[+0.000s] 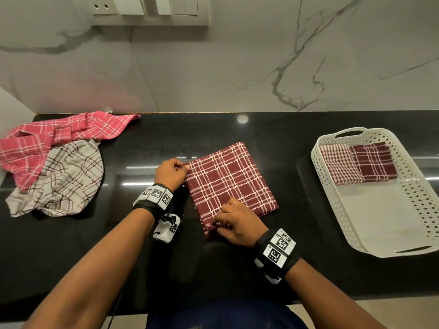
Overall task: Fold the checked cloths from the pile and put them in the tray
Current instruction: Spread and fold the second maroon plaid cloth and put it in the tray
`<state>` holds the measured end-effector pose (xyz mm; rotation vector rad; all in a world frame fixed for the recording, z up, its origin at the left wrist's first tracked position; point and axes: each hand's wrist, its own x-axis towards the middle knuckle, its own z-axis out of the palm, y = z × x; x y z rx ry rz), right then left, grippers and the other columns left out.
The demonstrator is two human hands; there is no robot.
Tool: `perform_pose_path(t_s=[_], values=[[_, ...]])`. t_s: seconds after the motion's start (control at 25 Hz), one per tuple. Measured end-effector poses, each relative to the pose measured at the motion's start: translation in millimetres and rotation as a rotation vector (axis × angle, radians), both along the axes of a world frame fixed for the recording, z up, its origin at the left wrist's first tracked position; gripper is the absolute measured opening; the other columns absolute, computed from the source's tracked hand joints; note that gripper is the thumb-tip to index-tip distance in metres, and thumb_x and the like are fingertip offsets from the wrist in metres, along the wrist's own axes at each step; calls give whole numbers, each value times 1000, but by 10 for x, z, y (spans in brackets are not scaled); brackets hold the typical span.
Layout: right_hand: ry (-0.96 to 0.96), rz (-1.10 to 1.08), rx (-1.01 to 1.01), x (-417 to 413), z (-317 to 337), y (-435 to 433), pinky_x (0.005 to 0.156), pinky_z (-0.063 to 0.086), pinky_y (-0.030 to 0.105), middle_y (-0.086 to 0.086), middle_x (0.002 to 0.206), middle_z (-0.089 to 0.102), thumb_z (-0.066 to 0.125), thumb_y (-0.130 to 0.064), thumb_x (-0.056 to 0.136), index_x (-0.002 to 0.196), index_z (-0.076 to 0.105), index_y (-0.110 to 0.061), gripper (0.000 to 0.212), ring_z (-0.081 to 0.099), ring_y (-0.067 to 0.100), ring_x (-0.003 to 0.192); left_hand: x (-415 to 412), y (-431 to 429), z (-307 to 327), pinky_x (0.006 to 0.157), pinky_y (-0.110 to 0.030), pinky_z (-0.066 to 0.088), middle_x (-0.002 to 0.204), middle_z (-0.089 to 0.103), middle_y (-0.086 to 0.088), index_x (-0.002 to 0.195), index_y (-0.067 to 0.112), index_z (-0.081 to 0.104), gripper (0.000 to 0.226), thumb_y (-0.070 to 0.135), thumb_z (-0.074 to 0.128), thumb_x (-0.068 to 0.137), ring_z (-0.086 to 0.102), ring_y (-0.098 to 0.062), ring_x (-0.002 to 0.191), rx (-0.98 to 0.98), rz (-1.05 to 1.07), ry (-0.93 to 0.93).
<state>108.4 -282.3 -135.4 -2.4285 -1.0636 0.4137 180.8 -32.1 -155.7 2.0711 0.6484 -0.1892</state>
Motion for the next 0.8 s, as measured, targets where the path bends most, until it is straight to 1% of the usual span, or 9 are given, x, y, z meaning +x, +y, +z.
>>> perform_pose_path(t_s=[0.12,0.2,0.28,0.36,0.44,0.48,0.56,0.68,0.8], values=[[58,71,-83,19,24,34,84,42,29,-5,100,63,67,-48,88,114,69,-27,33,46,11,99,-18,-5,38,86,-44,58,97,69,-10,95,14,62,13,21,71,88,68,-25,91,15,2,14],[173,110,-83,36,75,8,87,41,25,-6,102,66,66,-57,86,114,68,-27,42,51,9,99,-69,-38,67,92,-39,54,117,57,-10,112,14,57,26,18,68,89,62,-23,102,176,-46,-34],[245,-22,82,193,167,-47,91,45,22,-7,107,68,66,-54,87,116,68,-25,41,57,4,100,-173,-187,124,97,-36,50,130,43,-5,125,19,50,37,14,62,90,53,-20,115,341,-173,-220],[105,-197,222,532,193,-74,100,47,29,-3,120,67,63,-44,92,124,65,-21,39,58,7,112,-267,-458,140,110,-42,40,142,37,-3,135,24,42,46,20,56,92,40,-20,131,367,-382,-344],[-35,-218,42,944,166,-42,118,32,38,8,150,48,60,-43,94,145,48,-14,59,41,20,140,-352,-727,73,119,-47,13,162,13,-7,153,22,19,69,45,50,95,11,-28,149,378,-592,-147],[-42,-192,-142,1111,113,-25,123,20,40,11,162,28,57,-51,93,154,31,-12,77,23,24,150,-382,-810,8,119,-46,1,164,-5,-9,156,19,3,87,62,44,92,-6,-30,151,429,-669,3],[16,-164,-427,1299,-85,-62,124,3,46,7,167,-7,48,-77,84,159,0,-13,109,-5,25,154,-465,-847,-129,116,-46,-14,158,-32,-9,153,17,-20,115,87,32,78,-27,-29,146,574,-771,191],[109,-179,-532,1372,-290,-204,117,-14,55,-3,162,-29,36,-95,70,154,-23,-23,125,-23,24,150,-611,-783,-211,116,-47,-20,153,-40,-5,149,22,-30,125,100,16,63,-34,-26,143,657,-813,194],[14,-138,-484,1167,-299,-340,117,-16,58,0,159,-37,27,-98,69,152,-29,-24,125,-29,24,148,-746,-814,-195,117,-51,-18,153,-40,-7,151,20,-27,112,92,9,73,-32,-27,145,715,-835,94]])
